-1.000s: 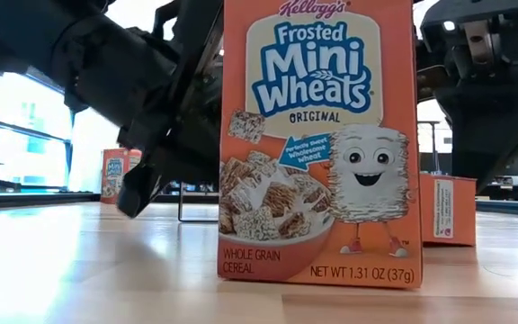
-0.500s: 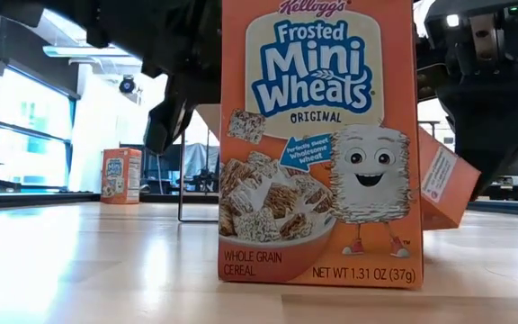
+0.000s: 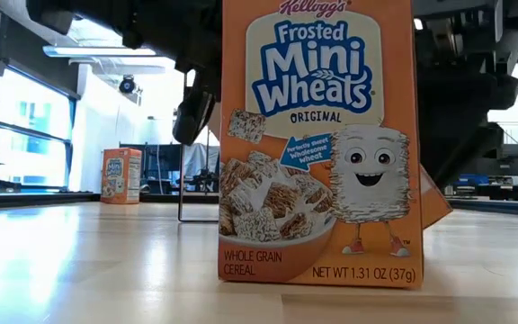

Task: Stack cereal on shelf
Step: Put the bottom right orange cereal box on the shelf

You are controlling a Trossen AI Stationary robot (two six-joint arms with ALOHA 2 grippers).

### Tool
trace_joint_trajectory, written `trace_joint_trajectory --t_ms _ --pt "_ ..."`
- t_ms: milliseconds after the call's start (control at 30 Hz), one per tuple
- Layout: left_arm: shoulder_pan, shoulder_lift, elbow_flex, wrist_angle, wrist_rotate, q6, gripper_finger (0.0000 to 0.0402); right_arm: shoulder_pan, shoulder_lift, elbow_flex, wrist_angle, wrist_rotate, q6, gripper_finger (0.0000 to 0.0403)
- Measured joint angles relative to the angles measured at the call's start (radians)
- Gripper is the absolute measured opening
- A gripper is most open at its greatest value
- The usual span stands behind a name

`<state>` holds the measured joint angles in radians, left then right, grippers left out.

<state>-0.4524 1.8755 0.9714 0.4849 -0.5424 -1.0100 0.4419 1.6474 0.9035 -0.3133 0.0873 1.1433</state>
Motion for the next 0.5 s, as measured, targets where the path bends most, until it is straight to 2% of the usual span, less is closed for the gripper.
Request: trace_joint_trajectory --t_ms 267,500 --pt "0.019 0.000 0.000 0.020 0.010 0.006 0.0000 -0.010 0.000 0.000 0.010 0.009 -0.050 0.0098" --pt "0.042 0.001 0.000 0.045 0.046 0.027 0.0000 0.017 0.000 0.000 0.008 0.009 -0.052 0.0010"
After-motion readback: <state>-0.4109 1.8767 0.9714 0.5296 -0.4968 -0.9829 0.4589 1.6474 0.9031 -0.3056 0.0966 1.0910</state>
